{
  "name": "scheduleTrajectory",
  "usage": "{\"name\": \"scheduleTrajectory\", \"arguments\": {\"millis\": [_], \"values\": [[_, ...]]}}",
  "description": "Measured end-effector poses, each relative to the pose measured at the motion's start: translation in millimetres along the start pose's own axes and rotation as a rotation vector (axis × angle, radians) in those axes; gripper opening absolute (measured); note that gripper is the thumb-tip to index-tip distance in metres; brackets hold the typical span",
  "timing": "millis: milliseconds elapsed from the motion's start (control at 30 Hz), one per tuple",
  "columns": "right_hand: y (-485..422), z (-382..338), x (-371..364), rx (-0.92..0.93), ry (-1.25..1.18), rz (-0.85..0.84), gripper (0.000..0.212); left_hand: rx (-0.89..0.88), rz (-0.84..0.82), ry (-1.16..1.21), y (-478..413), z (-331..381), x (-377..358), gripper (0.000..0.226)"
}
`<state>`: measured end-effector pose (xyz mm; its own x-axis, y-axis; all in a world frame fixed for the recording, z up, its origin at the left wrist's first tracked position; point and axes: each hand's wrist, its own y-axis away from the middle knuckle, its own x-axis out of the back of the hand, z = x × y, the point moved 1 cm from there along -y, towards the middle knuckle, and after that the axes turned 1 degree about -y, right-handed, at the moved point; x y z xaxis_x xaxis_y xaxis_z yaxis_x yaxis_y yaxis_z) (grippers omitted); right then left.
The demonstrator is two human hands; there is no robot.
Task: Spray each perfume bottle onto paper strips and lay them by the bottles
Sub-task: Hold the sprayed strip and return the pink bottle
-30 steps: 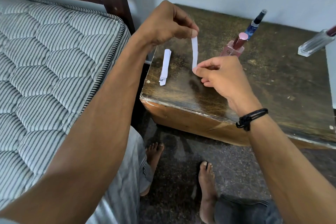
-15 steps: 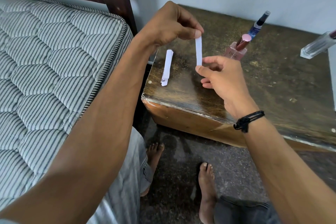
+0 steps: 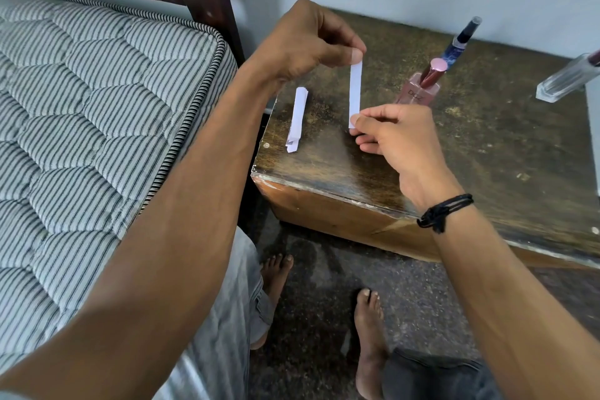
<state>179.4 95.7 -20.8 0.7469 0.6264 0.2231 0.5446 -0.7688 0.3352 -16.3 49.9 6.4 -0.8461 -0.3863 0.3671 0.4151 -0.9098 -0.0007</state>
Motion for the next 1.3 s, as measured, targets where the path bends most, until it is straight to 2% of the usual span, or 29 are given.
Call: {"name": "scheduleTrajectory", "arguments": {"millis": [333, 500, 633, 733, 900, 1033, 1300], "values": [[-9.1, -8.0, -12.4, -0.021, -0.106, 0.002, 0.007, 0.015, 0.104, 0.090, -4.8, -4.3, 3.3, 0.018], [-14.7, -13.1, -23.3, -0.041, -0.161, 0.037, 0.006, 0.082, 0.259, 0.233, -6.0, -11.1, 12.6, 0.013], [-19.0, -12.4, -32.3, -0.071, -0.190, 0.066, 0.009, 0.147, 0.415, 0.245, -4.5, -19.3, 21.3, 0.011], [-24.0, -13.1, -39.3, -0.112, -0.222, 0.072, 0.010, 0.208, 0.466, 0.238, -4.6, -26.7, 26.7, 0.008], [-35.2, -21.8, -45.3, -0.164, -0.268, 0.099, 0.013, 0.289, 0.434, 0.082, -6.4, -41.1, 31.5, 0.009], [-42.2, -22.9, -47.9, -0.129, -0.169, 0.114, 0.015, 0.332, 0.386, -0.068, -3.0, -41.6, 29.3, 0.013], [-55.8, -24.4, -60.8, -0.065, -0.037, 0.097, 0.016, 0.351, 0.319, -0.180, -0.6, -38.0, 26.2, 0.016]]}}
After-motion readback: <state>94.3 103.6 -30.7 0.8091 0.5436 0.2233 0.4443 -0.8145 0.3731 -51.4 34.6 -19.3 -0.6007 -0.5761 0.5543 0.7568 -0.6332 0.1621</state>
